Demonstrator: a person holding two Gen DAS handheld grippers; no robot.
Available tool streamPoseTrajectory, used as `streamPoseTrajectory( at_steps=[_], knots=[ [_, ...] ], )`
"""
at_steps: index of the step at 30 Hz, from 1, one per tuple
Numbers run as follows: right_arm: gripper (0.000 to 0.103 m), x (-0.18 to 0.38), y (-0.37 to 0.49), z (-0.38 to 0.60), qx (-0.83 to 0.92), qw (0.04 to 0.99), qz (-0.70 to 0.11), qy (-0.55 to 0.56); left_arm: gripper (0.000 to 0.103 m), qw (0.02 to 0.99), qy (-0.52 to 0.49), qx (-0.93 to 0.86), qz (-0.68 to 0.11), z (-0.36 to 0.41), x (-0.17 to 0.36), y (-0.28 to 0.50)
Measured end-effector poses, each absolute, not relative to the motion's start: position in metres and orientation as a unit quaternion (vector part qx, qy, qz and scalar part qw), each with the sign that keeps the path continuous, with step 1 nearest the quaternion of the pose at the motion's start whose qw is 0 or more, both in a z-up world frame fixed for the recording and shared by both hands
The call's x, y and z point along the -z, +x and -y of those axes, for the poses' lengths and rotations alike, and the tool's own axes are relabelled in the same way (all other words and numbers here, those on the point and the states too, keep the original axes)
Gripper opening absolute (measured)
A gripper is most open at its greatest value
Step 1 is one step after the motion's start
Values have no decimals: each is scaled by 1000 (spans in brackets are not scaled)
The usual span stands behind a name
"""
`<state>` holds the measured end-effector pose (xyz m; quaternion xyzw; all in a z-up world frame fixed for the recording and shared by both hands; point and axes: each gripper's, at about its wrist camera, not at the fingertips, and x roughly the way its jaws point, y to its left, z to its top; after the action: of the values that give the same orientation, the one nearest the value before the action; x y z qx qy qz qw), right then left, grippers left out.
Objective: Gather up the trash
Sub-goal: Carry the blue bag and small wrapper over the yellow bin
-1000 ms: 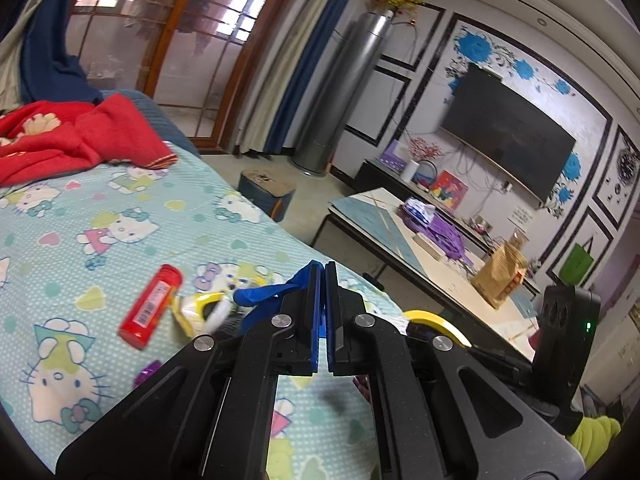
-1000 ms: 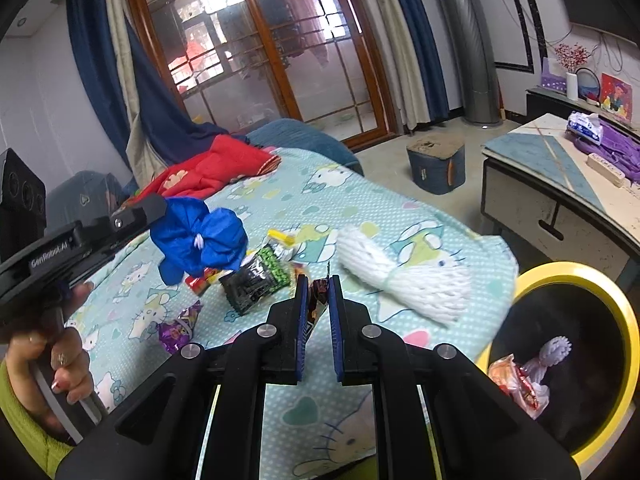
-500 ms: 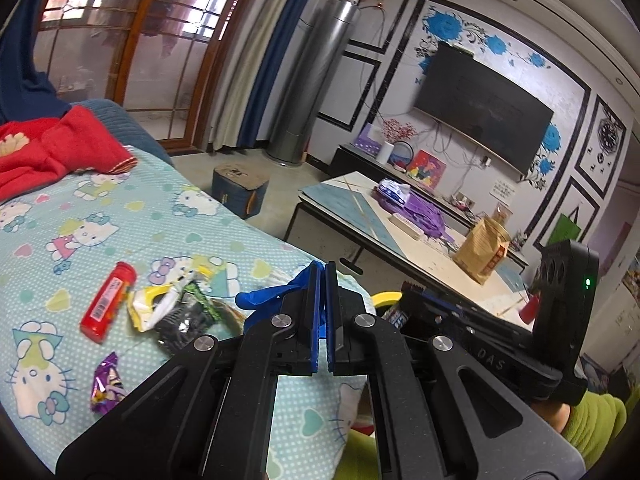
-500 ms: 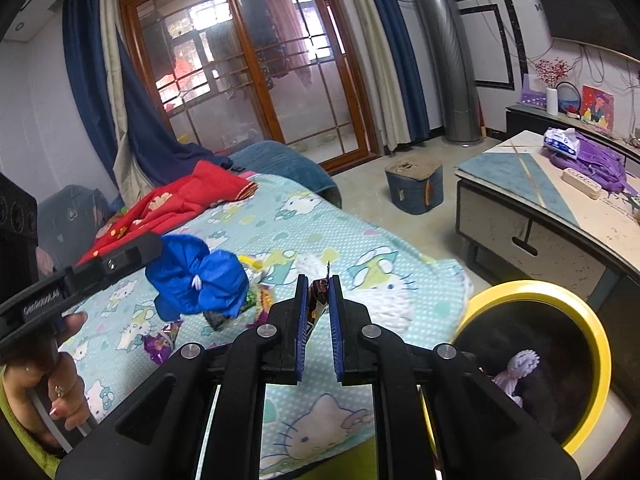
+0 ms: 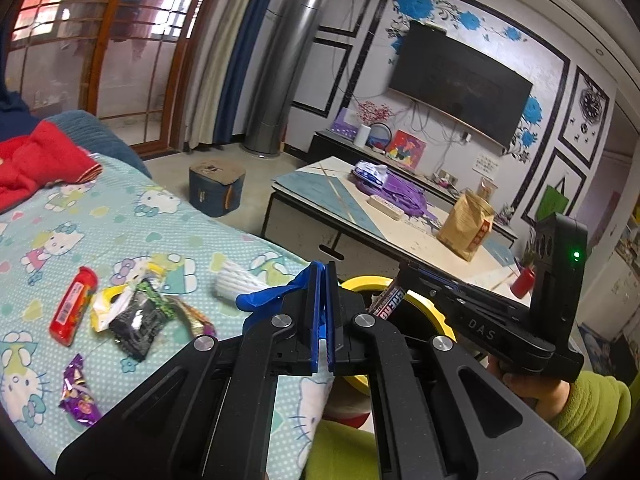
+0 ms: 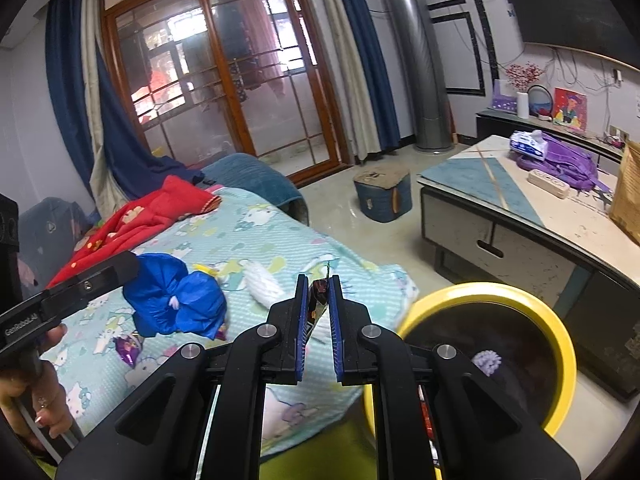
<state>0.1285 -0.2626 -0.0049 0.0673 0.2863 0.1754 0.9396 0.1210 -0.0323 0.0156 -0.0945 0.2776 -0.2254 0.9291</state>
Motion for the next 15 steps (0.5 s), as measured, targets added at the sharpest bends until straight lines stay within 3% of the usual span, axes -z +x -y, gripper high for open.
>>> streamPoseTrajectory(
  at_steps=[15],
  knots=[
    [10,13,123,316,-114,950,-278,85,0,918,-54,273,-282,93,-5,120]
  ],
)
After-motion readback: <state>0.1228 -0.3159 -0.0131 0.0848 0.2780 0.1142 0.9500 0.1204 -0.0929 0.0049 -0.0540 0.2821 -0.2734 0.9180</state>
